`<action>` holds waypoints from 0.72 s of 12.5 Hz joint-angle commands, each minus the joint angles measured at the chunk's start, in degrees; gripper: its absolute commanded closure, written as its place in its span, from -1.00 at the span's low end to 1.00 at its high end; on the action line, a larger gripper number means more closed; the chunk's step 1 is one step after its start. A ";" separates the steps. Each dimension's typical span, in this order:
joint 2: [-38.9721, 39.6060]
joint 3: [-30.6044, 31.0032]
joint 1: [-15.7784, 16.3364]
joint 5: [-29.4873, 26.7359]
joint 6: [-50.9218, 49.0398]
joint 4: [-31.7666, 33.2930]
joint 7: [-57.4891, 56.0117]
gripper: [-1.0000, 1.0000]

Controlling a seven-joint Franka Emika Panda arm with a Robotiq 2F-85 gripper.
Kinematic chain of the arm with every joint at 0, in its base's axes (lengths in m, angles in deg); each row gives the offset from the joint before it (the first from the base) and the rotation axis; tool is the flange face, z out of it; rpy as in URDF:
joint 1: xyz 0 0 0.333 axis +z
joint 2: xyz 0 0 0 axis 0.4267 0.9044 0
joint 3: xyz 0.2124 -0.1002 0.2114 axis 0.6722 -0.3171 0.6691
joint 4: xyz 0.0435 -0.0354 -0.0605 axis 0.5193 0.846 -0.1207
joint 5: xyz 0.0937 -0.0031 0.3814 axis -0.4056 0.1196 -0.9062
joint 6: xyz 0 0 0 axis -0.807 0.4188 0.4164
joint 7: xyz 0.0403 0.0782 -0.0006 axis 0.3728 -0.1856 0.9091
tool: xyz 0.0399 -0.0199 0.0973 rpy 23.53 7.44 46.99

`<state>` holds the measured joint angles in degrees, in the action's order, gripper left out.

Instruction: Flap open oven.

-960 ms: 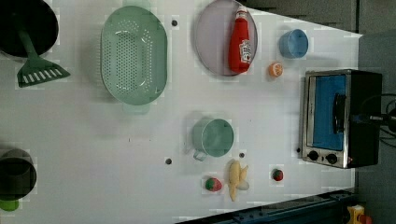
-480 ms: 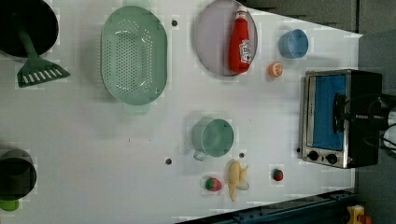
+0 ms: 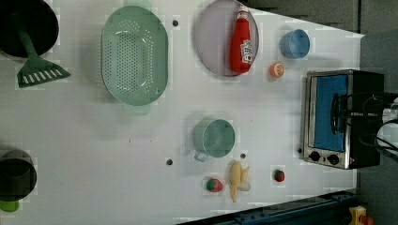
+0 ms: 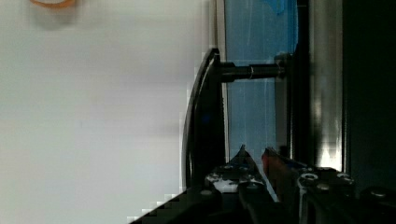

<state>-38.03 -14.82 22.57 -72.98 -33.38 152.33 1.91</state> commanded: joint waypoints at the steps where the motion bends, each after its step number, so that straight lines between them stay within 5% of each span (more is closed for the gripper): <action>1: -0.34 3.80 2.60 5.41 -0.88 0.96 6.14 0.65; 9: 1.72 10.11 6.11 28.99 -5.39 2.72 35.02 0.65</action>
<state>-36.48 -6.50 26.36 -43.59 -37.85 153.79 28.21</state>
